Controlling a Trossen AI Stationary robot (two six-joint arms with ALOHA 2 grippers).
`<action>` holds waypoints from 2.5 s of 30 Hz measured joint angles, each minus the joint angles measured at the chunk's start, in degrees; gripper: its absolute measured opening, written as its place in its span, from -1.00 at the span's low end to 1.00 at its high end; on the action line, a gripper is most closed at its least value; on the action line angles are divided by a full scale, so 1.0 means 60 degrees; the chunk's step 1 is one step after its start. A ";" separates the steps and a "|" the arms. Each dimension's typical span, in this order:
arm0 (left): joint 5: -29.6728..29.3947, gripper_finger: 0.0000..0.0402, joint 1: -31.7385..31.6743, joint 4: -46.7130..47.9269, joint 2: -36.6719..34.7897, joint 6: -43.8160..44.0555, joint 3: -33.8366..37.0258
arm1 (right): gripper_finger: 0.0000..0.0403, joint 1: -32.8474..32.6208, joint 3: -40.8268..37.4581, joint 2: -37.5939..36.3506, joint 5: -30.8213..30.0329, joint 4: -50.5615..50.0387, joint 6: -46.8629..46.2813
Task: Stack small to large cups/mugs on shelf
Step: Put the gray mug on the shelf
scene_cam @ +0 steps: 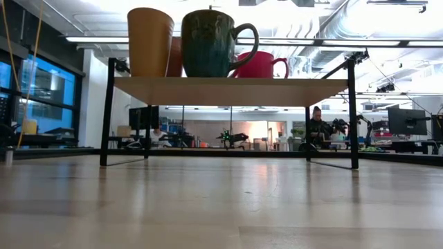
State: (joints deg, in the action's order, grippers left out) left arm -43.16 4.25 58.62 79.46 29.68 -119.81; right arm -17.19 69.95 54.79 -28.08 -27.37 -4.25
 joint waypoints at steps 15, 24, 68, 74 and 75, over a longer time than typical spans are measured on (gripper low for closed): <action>0.0037 0.11 -0.0004 -0.0835 -0.0018 -0.0483 -0.0004 | -0.90 -0.0073 -0.7816 -0.2755 0.0719 0.7877 -0.0397; 0.0037 0.11 -0.0018 -0.0832 -0.0018 -0.0497 -0.0004 | -0.90 -0.0038 -0.9215 -0.2760 0.0161 0.9459 -0.0288; 0.0005 0.11 -0.0018 -0.0821 -0.0018 -0.0763 -0.0004 | -0.72 0.0736 -0.9474 -0.1017 0.2041 1.0750 -0.2698; 0.0005 0.11 -0.0018 -0.0821 -0.0018 -0.0763 -0.0004 | -0.57 0.0736 -0.9474 -0.1017 0.2041 1.0748 -0.3517; 0.0006 0.11 -0.0018 -0.0818 -0.0018 -0.0763 -0.0004 | -0.52 0.0736 -0.9474 -0.1017 0.2041 1.0750 -0.3591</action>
State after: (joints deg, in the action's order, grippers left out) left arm -43.12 4.14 53.71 79.35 25.10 -119.83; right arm -12.78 13.10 48.69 -15.84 37.12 -25.79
